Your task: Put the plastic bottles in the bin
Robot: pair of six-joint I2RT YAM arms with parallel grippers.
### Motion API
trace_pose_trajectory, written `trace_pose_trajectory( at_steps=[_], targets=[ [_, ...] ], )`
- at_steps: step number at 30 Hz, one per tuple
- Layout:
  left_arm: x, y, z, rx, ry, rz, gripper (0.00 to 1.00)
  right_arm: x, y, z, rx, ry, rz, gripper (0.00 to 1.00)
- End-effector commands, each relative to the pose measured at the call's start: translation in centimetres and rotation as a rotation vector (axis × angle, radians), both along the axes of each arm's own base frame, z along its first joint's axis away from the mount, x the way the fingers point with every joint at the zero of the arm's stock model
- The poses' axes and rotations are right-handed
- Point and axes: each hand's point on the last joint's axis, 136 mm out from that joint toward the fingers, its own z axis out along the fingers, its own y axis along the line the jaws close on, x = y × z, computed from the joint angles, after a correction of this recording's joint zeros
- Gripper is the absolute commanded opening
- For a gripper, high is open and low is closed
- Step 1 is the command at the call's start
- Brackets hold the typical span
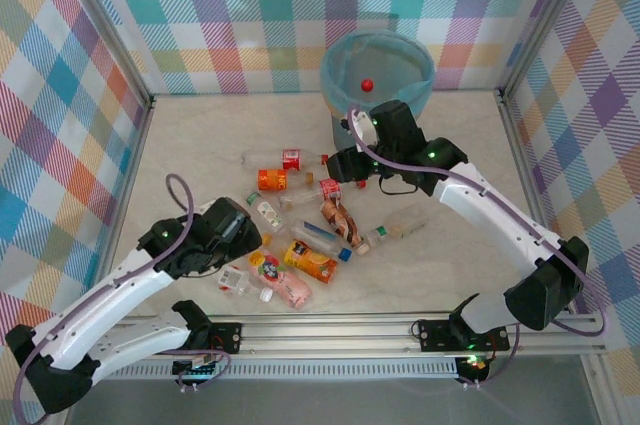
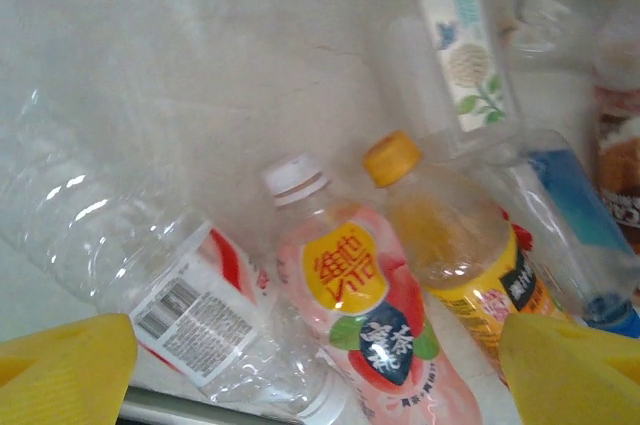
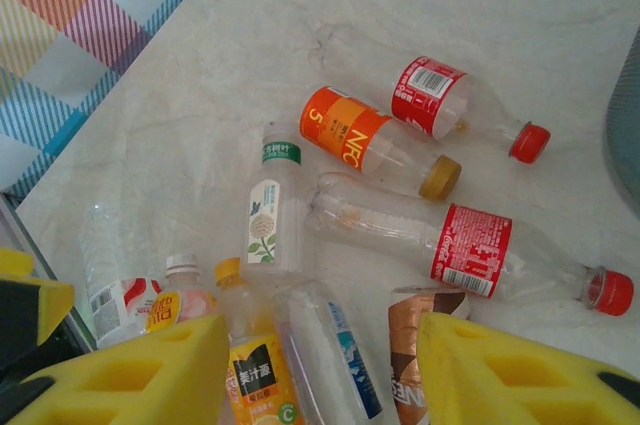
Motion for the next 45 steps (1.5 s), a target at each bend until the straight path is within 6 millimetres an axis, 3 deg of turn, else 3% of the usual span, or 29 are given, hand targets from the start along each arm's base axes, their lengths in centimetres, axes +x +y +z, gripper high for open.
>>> trace_pose_trajectory(
  at_steps=[1, 4, 11, 18, 26, 34, 45],
  targets=[
    [-0.8, 2.0, -1.3, -0.032, 0.038, 0.248, 0.93, -0.1, 0.9, 1.5, 0.071, -0.009, 0.023, 0.53],
    [-1.5, 3.1, -2.0, -0.028, 0.073, 0.352, 0.93, 0.0, 1.1, 1.0, 0.068, 0.0, 0.034, 0.53],
    [-2.1, 2.5, -4.9, -0.132, 0.163, 0.482, 0.93, -0.4, 2.2, 0.1, 0.097, 0.07, 0.067, 0.54],
    [-2.3, 1.3, -7.0, -0.186, 0.239, 0.505, 0.93, -0.3, 2.8, -0.5, 0.105, 0.106, 0.074, 0.54],
    [-3.1, 1.3, -8.9, -0.174, 0.308, 0.544, 0.92, 0.0, 3.0, -1.2, 0.093, 0.129, 0.075, 0.54],
    [-4.0, 1.7, -10.9, -0.167, 0.339, 0.577, 0.85, 0.0, 3.1, -2.1, 0.076, 0.153, 0.073, 0.54],
    [-4.1, 2.3, -11.7, -0.165, 0.322, 0.594, 0.74, 0.1, 3.2, -2.7, 0.066, 0.168, 0.073, 0.54]
  ],
)
